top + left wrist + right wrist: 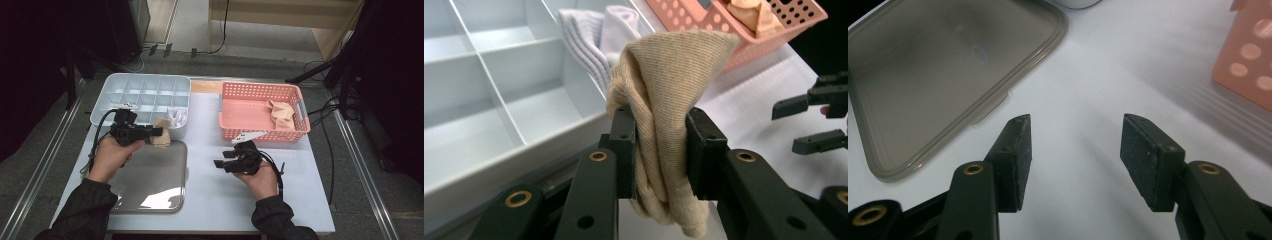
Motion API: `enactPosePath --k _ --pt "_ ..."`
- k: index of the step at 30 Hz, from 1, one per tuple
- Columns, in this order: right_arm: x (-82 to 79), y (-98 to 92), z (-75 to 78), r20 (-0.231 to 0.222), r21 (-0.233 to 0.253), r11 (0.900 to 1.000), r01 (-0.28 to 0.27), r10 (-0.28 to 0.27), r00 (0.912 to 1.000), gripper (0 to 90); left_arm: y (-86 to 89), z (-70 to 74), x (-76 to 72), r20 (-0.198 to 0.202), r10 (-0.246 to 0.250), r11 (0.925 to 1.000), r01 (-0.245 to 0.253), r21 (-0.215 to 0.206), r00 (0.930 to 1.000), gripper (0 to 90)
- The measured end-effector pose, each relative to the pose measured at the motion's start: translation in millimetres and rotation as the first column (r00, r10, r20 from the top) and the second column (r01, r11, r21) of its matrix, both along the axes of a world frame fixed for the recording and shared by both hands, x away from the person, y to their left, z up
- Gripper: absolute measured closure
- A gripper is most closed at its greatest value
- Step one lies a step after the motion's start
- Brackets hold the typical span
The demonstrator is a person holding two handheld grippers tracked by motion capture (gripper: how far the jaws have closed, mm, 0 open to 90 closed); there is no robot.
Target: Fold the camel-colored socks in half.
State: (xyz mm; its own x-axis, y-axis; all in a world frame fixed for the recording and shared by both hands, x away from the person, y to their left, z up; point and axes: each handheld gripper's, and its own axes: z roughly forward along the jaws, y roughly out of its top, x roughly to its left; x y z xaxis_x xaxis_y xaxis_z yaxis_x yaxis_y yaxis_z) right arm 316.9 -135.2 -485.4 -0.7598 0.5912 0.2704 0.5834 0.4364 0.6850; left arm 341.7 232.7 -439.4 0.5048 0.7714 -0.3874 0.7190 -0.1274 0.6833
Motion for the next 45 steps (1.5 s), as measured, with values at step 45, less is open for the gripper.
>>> enactPosePath --k 45 --pt "-26.5 -27.1 -4.4 0.009 -0.028 0.994 0.102 -0.101 0.9948 47.9 9.6 -22.2 79.3 -0.025 0.070 0.9946 -0.067 0.079 0.9973 70.8"
